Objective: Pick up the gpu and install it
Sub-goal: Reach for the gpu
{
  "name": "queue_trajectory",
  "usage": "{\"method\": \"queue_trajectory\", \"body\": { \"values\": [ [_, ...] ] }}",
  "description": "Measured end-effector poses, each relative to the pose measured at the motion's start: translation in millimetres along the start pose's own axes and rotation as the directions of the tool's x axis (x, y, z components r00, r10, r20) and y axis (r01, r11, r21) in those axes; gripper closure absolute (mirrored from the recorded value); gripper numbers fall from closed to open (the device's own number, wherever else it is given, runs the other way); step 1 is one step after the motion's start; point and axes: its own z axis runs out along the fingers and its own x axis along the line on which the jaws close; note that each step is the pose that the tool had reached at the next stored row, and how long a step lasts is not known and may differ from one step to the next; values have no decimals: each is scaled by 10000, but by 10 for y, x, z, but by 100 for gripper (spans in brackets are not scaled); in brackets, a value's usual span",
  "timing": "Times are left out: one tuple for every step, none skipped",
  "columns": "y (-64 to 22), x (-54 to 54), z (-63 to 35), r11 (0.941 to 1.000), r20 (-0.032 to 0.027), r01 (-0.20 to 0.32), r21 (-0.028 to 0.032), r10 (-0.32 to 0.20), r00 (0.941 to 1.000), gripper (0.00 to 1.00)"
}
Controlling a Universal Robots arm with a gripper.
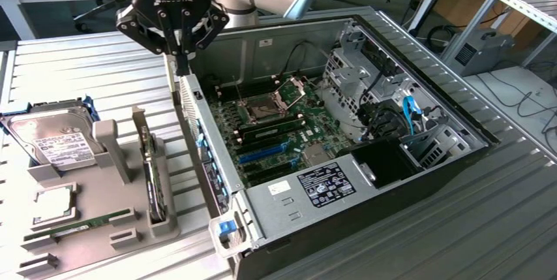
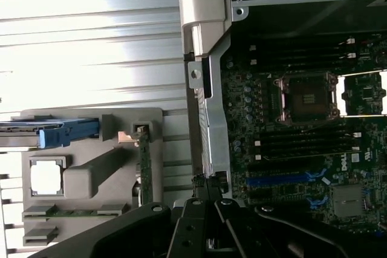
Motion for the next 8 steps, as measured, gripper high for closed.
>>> {"method": "queue_trajectory", "body": {
  "values": [
    [0,2,0,10000,0,0,0,0,10000,89],
    [0,7,0,10000,0,0,0,0,10000,89],
    [-1,10,0,10000,0,0,0,0,10000,89],
    [-1,13,0,10000,0,0,0,0,10000,89],
    [-1,17,0,10000,0,0,0,0,10000,89],
    [-2,22,0,10000,0,0,0,0,10000,89],
    [-2,27,0,10000,1,0,-1,0,10000,89],
    [-3,33,0,10000,1,0,-1,0,10000,89]
  ]
}}
